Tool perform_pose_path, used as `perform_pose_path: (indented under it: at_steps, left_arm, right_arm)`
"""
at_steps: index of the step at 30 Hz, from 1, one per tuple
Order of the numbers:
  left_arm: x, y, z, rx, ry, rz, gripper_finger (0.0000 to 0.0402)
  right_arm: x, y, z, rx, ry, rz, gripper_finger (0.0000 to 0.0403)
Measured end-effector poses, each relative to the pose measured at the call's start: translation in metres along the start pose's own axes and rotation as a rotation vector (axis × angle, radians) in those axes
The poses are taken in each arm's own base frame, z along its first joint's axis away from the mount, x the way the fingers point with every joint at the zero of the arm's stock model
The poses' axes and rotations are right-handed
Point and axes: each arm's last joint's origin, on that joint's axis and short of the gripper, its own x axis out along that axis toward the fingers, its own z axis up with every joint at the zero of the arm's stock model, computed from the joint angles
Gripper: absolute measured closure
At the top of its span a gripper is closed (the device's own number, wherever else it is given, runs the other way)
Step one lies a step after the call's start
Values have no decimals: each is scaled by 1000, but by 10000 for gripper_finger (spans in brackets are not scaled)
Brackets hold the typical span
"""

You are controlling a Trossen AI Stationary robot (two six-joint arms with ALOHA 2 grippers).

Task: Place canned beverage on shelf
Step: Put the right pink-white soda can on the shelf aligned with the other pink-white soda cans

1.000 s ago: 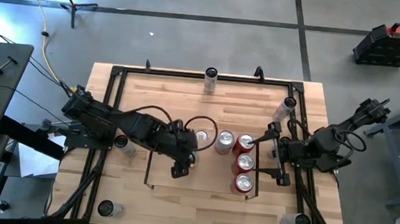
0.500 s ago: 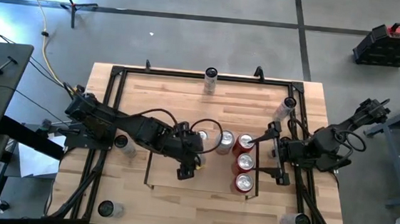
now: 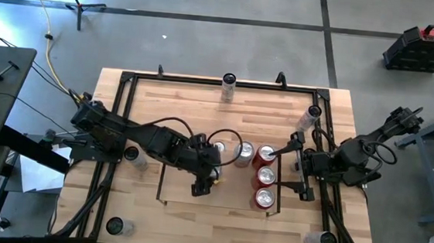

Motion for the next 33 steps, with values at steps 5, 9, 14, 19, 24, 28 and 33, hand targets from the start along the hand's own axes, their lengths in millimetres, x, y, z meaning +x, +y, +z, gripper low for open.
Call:
perform_pose_path:
  at_steps: [5, 9, 14, 19, 24, 28, 33]
  left_arm:
    - [-5, 1, 2, 27, -25, -8, 33]
    - [-13, 2, 2, 59, -37, -15, 34]
    - [-38, 1, -4, 156, -56, -32, 34]
    - [-55, 2, -15, 197, -21, 25, 34]
    - [-43, 9, -33, 237, 101, 110, 34]
    - [-21, 10, -41, 281, 121, 111, 35]
    - [-4, 8, -49, 300, 125, 84, 43]
  right_arm:
    - [0, 0, 0, 4, 0, 0, 61]
    - [0, 0, 0, 11, 1, 1, 61]
    - [0, 0, -1, 8, 8, 2, 61]
    - [0, 0, -1, 7, 10, 2, 61]
    - [0, 0, -3, 27, 23, 4, 61]
    - [0, 1, -3, 27, 25, 5, 61]
    - [0, 1, -2, 29, 22, 4, 61]
